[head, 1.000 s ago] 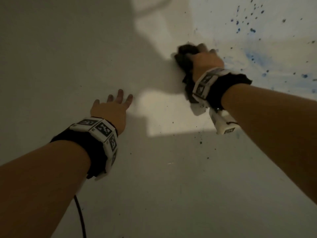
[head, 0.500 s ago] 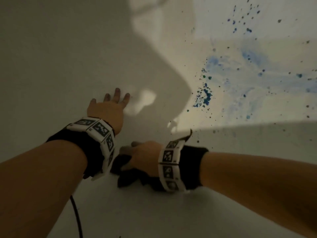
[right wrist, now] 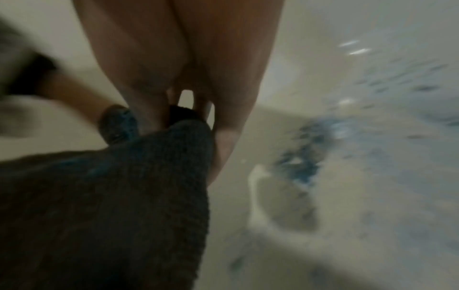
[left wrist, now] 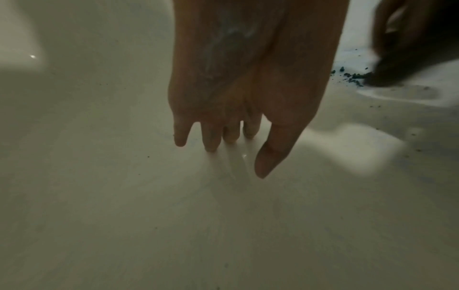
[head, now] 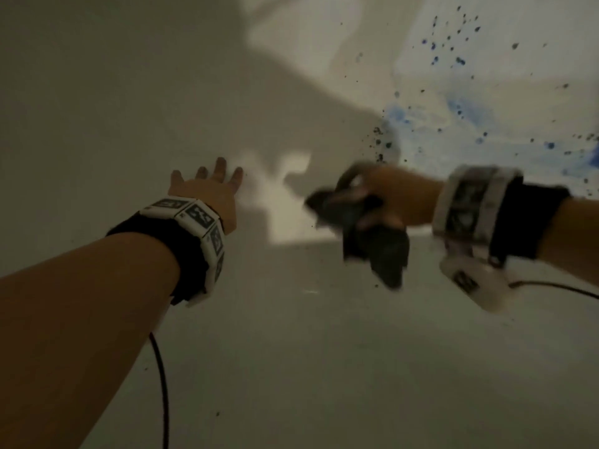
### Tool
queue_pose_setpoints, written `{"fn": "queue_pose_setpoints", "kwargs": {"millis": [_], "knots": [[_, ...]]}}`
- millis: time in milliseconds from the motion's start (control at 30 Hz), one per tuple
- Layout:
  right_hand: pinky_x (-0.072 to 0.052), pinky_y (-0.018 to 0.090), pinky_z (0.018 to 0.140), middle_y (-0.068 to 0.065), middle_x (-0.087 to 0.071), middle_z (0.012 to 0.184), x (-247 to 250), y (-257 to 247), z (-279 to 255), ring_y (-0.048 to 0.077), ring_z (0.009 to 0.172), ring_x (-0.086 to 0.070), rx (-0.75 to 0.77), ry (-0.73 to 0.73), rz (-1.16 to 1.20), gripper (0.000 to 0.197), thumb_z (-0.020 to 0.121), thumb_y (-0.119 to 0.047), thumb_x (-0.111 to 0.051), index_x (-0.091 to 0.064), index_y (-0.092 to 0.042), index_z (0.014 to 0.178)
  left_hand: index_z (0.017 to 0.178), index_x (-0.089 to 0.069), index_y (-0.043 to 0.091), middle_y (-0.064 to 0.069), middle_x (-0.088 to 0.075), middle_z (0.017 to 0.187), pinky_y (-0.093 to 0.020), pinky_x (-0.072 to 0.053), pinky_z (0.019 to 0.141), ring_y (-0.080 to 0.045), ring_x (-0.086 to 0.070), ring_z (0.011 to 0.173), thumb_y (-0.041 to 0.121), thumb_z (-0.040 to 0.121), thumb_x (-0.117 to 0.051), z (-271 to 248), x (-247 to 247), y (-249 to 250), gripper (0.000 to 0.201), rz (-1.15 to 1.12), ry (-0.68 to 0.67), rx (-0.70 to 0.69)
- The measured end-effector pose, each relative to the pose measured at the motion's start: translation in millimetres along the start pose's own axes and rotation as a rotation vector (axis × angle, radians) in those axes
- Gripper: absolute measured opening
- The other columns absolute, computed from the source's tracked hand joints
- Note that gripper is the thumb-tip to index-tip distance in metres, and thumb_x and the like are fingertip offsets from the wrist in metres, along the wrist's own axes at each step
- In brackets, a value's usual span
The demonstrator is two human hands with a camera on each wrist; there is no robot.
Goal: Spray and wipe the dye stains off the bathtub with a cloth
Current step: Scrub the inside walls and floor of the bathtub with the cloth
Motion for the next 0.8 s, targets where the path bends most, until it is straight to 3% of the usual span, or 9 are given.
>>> {"fn": "queue_pose_setpoints", "kwargs": {"millis": [100,167,267,400,500,567,633,733,800], "knots": [[-0.027,0.01,0.092,0.0,-0.041,0.137,-55.1,-44.3,-38.4,0.018,0.116,-0.046,0.309,-0.426,-0.048,0.045,0.085,-0.02,-0.061,-0.055,-0.024,0.129,0.148,0.014,0.027,0.0,0.017,0.156,-0.053,-0.007,0.115,-0.023,-0.001,0.145,0.024,0.094,-0.04,-0.7,3.2,-0.8,0.076,0.007,-0.014,0.003],[-0.034,0.02,0.1,-0.002,-0.044,0.134,-84.8,-55.4,-45.6,0.017,0.115,-0.047,0.281,-0.564,0.035,0.041,0.089,-0.029,-0.057,-0.053,-0.024,0.129,0.148,0.014,0.028,0.0,0.018,0.156,-0.053,-0.006,0.115,-0.023,0.0,0.145,0.023,0.095,-0.038,-1.9,4.0,-0.6,0.074,-0.004,-0.016,0.009],[-0.042,0.014,0.089,-0.015,-0.05,0.107,-96.6,-36.3,-28.0,0.006,0.105,-0.049,0.008,-0.507,0.184,0.039,0.089,-0.046,-0.054,-0.05,-0.03,0.124,0.148,0.015,0.028,0.001,0.02,0.155,-0.053,-0.006,0.115,-0.023,0.002,0.145,0.024,0.096,-0.036,-1.8,0.6,1.5,0.073,-0.034,-0.009,0.02],[-0.041,0.047,0.1,-0.002,-0.044,0.125,-71.4,15.7,-4.7,0.03,0.115,-0.049,-0.227,-0.225,0.164,0.043,0.083,-0.055,-0.055,-0.044,-0.043,0.123,0.147,0.016,0.027,0.0,0.02,0.155,-0.053,-0.007,0.115,-0.025,0.001,0.145,0.032,0.095,-0.045,3.2,-1.3,2.6,0.08,-0.025,0.022,0.019],[-0.047,0.037,0.086,0.0,-0.046,0.121,-33.8,50.4,6.0,0.027,0.102,-0.055,-0.32,0.064,0.046,0.048,0.084,-0.058,-0.052,-0.041,-0.04,0.127,0.147,0.017,0.027,-0.001,0.02,0.155,-0.052,-0.006,0.115,-0.025,0.001,0.145,0.034,0.095,-0.045,1.5,-4.5,3.1,0.081,-0.02,0.012,0.021],[-0.046,0.029,0.069,0.003,-0.052,0.115,-7.1,66.8,9.8,0.025,0.09,-0.056,-0.44,0.301,0.244,0.044,0.085,-0.054,-0.054,-0.045,-0.033,0.123,0.147,0.017,0.027,-0.001,0.02,0.155,-0.052,-0.007,0.115,-0.025,0.001,0.145,0.033,0.095,-0.044,2.2,-5.8,4.5,0.08,-0.012,0.013,0.02],[-0.045,0.028,0.063,0.004,-0.058,0.11,5.2,60.5,7.2,0.024,0.087,-0.058,-0.456,0.438,0.409,0.033,0.086,-0.044,-0.059,-0.049,-0.027,0.113,0.147,0.017,0.026,-0.002,0.019,0.155,-0.051,-0.007,0.115,-0.026,0.0,0.145,0.029,0.096,-0.043,1.9,-4.8,5.5,0.079,-0.005,0.018,0.02],[-0.053,0.043,0.059,0.003,-0.068,0.09,-16.3,10.6,-7.3,0.035,0.076,-0.061,-0.273,0.213,0.859,0.021,0.086,-0.03,-0.063,-0.057,-0.024,0.105,0.148,0.016,0.026,-0.003,0.019,0.156,-0.051,-0.006,0.116,-0.027,0.0,0.145,0.02,0.096,-0.037,1.9,-1.4,6.2,0.074,-0.015,0.017,0.019],[-0.053,0.041,0.064,-0.003,-0.068,0.093,-50.5,-33.4,-16.4,0.028,0.077,-0.064,-0.11,-0.052,0.831,0.026,0.088,-0.03,-0.061,-0.057,-0.024,0.113,0.148,0.016,0.026,-0.003,0.019,0.155,-0.051,-0.007,0.116,-0.027,0.0,0.145,0.015,0.095,-0.035,2.0,-1.6,5.5,0.074,-0.022,0.013,0.019]]}}
Point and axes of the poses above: each hand's wrist, its own z-axis towards the middle knuckle, its own x-axis out of the back of the hand, y = z × x, the point moved 2 cm from there along z, towards the middle knuckle
